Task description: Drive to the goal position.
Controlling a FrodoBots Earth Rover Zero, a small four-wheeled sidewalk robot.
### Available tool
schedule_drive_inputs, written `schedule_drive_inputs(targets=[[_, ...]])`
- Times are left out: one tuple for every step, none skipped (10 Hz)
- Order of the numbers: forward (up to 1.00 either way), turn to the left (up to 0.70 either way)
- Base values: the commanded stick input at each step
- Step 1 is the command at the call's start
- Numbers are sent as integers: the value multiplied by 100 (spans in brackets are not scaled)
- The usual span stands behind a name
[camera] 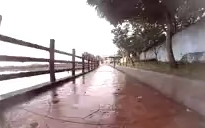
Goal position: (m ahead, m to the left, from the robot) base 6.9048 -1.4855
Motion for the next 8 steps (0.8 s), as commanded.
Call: schedule_drive_inputs(targets=[[100,-1],[100,-1],[100,-1],[100,-1],[100,-1],[100,-1],[100,-1],[100,-1]])
